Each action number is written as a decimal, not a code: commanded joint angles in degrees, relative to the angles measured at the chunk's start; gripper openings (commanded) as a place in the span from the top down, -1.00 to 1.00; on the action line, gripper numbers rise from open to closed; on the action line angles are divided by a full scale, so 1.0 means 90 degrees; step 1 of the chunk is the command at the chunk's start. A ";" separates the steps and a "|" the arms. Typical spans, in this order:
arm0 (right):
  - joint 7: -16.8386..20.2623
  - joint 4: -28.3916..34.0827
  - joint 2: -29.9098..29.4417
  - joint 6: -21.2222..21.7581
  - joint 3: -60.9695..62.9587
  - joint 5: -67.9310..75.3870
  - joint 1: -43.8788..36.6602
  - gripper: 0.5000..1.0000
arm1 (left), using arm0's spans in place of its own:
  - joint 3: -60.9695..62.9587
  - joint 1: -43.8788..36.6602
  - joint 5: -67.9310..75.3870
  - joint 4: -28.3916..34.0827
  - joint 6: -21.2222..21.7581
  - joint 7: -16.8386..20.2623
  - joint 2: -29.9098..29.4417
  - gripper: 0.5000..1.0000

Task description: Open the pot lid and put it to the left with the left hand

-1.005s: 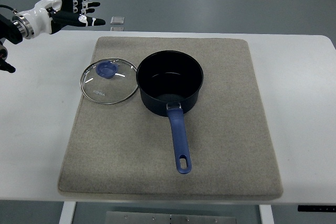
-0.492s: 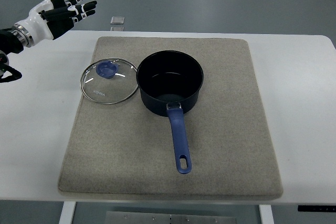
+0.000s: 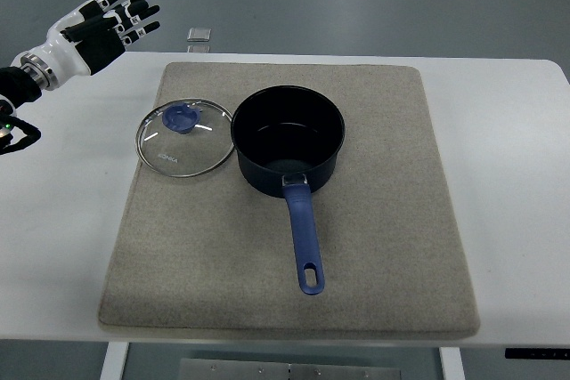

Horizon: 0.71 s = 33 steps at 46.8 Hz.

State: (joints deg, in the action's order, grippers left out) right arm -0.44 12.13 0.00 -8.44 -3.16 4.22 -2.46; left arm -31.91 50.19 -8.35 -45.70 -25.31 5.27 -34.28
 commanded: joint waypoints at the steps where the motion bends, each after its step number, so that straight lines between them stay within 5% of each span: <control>1: 0.0000 0.0000 0.0000 0.0000 0.0000 0.0000 0.0000 -0.66 | 0.0001 -0.0089 -0.0117 -0.0001 -0.0127 0.0000 0.0001 -0.98; 33: 0.0000 0.0000 0.0000 0.0000 0.0000 0.0000 0.0000 -0.66 | -0.0195 -0.0157 -0.0333 -0.0030 -0.0371 0.0000 0.0011 -0.97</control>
State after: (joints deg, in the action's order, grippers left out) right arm -0.44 12.13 0.00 -8.44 -3.16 4.22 -2.47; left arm -33.59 48.57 -11.34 -45.92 -28.65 5.27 -34.14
